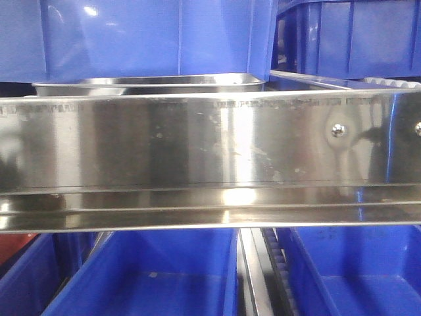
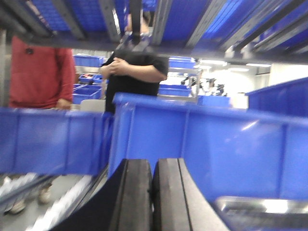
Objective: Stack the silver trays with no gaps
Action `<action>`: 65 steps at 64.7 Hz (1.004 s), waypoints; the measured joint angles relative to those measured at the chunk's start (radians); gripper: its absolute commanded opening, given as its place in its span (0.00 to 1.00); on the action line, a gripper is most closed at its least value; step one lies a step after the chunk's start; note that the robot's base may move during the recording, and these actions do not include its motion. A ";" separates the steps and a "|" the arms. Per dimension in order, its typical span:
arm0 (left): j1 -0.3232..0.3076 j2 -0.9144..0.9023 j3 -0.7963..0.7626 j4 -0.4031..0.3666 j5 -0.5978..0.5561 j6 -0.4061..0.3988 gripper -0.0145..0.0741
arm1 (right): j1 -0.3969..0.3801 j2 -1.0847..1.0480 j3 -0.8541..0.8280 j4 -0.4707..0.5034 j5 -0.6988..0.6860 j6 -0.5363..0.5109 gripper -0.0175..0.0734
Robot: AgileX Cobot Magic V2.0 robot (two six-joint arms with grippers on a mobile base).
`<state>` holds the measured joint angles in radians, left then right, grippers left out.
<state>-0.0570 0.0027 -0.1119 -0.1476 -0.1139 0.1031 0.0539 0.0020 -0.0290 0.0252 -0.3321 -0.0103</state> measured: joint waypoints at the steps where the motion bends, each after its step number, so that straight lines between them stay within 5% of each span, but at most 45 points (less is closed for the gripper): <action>1: 0.000 0.000 -0.018 -0.003 0.010 0.000 0.15 | 0.000 0.000 -0.009 0.000 0.019 0.010 0.11; 15: 0.000 -0.002 -0.147 -0.023 0.143 0.000 0.15 | 0.000 0.000 -0.135 0.002 0.282 0.080 0.11; 33: 0.000 0.024 -0.310 -0.029 0.490 0.000 0.15 | 0.000 -0.002 -0.347 0.018 0.666 0.084 0.11; 47: 0.000 0.109 -0.456 -0.096 0.638 0.000 0.15 | 0.000 -0.001 -0.483 0.099 0.882 0.086 0.11; 65: 0.000 0.177 -0.525 -0.150 0.691 0.000 0.15 | 0.000 0.026 -0.533 0.206 0.933 0.086 0.11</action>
<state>-0.0570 0.1800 -0.6368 -0.2980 0.5768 0.1031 0.0539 0.0275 -0.5616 0.2313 0.6009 0.0755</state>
